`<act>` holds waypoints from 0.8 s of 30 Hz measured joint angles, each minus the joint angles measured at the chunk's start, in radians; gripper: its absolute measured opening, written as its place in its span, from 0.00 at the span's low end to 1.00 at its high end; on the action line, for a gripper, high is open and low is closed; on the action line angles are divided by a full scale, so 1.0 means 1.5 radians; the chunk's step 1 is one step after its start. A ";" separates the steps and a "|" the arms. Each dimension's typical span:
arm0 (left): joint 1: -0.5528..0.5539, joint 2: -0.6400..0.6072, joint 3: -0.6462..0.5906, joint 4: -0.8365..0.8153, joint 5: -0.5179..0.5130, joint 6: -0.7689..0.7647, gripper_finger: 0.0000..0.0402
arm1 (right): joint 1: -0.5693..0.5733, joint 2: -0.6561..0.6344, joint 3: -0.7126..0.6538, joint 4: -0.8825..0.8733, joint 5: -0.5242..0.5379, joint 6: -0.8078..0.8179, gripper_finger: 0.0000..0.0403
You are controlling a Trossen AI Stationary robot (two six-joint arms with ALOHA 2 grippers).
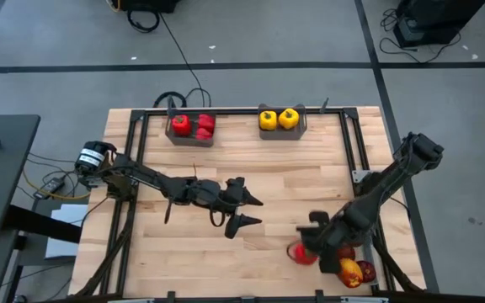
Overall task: Sort produce into baskets
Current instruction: Put the red bell pepper into the left black bin
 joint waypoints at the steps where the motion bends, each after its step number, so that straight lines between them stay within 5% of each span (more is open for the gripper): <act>1: 0.000 0.000 0.000 0.014 0.010 -0.010 0.71 | -0.013 -0.015 0.000 -0.005 0.019 0.000 0.05; 9: 0.026 -0.001 0.000 0.069 0.016 -0.069 0.80 | -0.137 -0.138 0.001 0.008 0.124 -0.061 0.05; 15: 0.073 -0.001 0.000 0.055 0.023 -0.056 0.97 | -0.242 -0.188 0.001 0.043 0.084 -0.064 0.05; 24: 0.124 -0.001 0.022 0.020 0.117 0.017 0.99 | -0.349 -0.198 0.001 0.151 0.003 -0.111 0.05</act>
